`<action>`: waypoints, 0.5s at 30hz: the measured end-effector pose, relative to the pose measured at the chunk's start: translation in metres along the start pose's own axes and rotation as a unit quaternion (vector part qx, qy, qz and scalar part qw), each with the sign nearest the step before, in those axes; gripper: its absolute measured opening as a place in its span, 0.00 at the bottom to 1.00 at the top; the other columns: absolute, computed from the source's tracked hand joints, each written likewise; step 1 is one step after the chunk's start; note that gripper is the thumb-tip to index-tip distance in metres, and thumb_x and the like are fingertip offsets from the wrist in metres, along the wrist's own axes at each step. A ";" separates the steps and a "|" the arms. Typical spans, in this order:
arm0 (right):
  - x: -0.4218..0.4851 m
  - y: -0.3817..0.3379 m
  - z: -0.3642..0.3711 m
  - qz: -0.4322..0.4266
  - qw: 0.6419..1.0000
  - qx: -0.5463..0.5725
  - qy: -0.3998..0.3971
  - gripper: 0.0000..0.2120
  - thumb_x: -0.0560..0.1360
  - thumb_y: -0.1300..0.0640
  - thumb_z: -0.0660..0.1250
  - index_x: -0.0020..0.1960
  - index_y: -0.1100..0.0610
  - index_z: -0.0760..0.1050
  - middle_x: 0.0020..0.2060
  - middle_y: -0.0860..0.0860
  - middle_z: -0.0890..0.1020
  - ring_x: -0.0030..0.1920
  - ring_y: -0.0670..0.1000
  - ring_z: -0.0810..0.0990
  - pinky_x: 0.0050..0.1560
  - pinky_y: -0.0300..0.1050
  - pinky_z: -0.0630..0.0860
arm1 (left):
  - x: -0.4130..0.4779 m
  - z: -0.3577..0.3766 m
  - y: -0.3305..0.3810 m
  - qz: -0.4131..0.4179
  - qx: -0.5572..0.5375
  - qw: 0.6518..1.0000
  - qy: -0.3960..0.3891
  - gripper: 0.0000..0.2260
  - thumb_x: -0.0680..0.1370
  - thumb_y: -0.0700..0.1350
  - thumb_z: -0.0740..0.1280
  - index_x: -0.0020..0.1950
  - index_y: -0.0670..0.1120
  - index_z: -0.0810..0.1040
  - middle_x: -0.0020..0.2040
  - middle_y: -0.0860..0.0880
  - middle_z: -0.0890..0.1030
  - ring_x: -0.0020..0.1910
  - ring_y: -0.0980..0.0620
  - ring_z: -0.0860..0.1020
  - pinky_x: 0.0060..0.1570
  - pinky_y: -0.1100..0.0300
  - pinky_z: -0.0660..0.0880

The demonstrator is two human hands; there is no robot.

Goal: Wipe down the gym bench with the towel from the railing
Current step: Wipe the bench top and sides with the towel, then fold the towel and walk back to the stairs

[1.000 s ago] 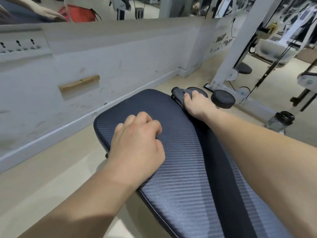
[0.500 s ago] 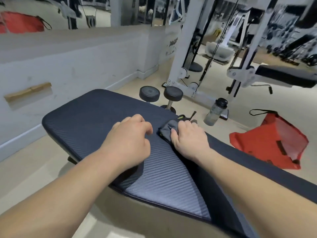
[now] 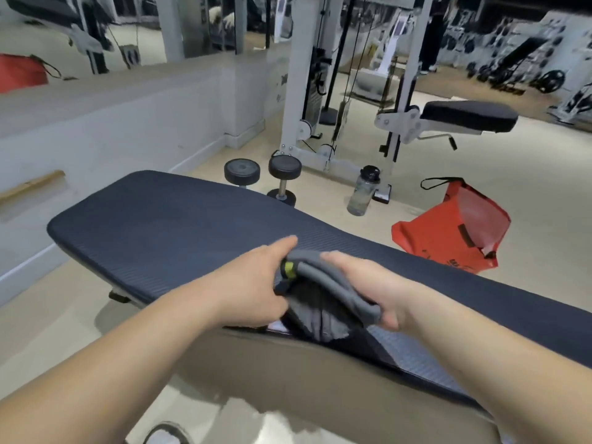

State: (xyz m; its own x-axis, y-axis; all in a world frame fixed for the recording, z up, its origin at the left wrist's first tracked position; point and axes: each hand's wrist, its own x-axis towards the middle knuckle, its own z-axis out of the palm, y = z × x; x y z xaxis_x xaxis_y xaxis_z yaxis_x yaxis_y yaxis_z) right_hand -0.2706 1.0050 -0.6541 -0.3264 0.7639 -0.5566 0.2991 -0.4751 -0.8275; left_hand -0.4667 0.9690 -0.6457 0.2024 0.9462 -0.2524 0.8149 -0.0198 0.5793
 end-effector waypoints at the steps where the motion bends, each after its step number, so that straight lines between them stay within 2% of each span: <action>1: -0.006 -0.001 -0.008 0.019 0.993 0.113 -0.039 0.17 0.79 0.46 0.67 0.53 0.59 0.83 0.52 0.60 0.86 0.48 0.56 0.85 0.61 0.51 0.76 | 0.000 -0.001 0.010 -0.013 -0.057 0.998 0.025 0.43 0.74 0.52 0.73 0.82 0.60 0.51 0.77 0.55 0.68 0.71 0.55 0.72 0.66 0.61 0.70; 3: -0.015 0.000 -0.020 0.027 0.966 0.238 -0.093 0.21 0.76 0.45 0.69 0.59 0.60 0.81 0.59 0.61 0.83 0.59 0.60 0.81 0.73 0.54 0.69 | 0.002 0.003 0.025 -0.049 -0.197 0.977 0.063 0.42 0.71 0.59 0.76 0.80 0.59 0.59 0.71 0.56 0.74 0.64 0.59 0.77 0.61 0.62 0.73; 5: -0.017 0.003 -0.029 0.020 0.942 0.307 -0.135 0.27 0.77 0.38 0.66 0.63 0.60 0.80 0.63 0.60 0.81 0.63 0.60 0.79 0.74 0.55 0.68 | 0.005 0.013 0.035 -0.068 -0.312 0.946 0.064 0.33 0.70 0.60 0.77 0.73 0.57 0.72 0.63 0.59 0.80 0.57 0.63 0.79 0.58 0.64 0.74; 8: -0.013 0.008 -0.039 0.002 0.926 0.343 -0.156 0.40 0.76 0.27 0.60 0.66 0.61 0.81 0.68 0.62 0.80 0.67 0.61 0.79 0.73 0.57 0.70 | 0.012 0.025 0.038 -0.085 -0.410 0.908 0.022 0.16 0.74 0.55 0.75 0.58 0.50 0.84 0.53 0.51 0.88 0.54 0.49 0.86 0.62 0.49 0.79; 10: -0.007 0.010 -0.045 0.011 0.924 0.330 -0.191 0.45 0.74 0.24 0.61 0.71 0.61 0.77 0.71 0.63 0.77 0.73 0.62 0.75 0.77 0.59 0.65 | 0.018 0.024 0.037 -0.097 -0.420 0.902 0.000 0.12 0.75 0.51 0.75 0.55 0.45 0.86 0.52 0.44 0.88 0.55 0.41 0.85 0.60 0.45 0.79; 12: -0.002 0.012 -0.050 0.016 0.933 0.298 -0.201 0.40 0.75 0.28 0.65 0.71 0.61 0.77 0.71 0.62 0.77 0.74 0.63 0.73 0.78 0.61 0.63 | 0.025 0.021 0.036 -0.110 -0.423 0.900 -0.007 0.12 0.74 0.47 0.77 0.53 0.42 0.85 0.51 0.40 0.87 0.54 0.38 0.85 0.60 0.41 0.79; 15: 0.002 0.020 -0.057 -0.001 0.967 0.213 -0.141 0.23 0.80 0.43 0.68 0.68 0.56 0.80 0.66 0.58 0.82 0.68 0.59 0.80 0.74 0.61 0.70 | 0.036 0.015 0.037 -0.093 -0.429 0.898 -0.011 0.11 0.74 0.45 0.76 0.54 0.41 0.84 0.53 0.39 0.87 0.57 0.35 0.83 0.63 0.38 0.75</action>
State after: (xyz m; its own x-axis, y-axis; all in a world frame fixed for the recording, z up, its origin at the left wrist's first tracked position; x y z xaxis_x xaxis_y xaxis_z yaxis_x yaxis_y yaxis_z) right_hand -0.2141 1.0218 -0.6680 -0.5756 0.6443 -0.5035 -0.0780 -0.6562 -0.7506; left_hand -0.4213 0.9971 -0.6452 0.1247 0.9004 -0.4168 0.1194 0.4034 0.9072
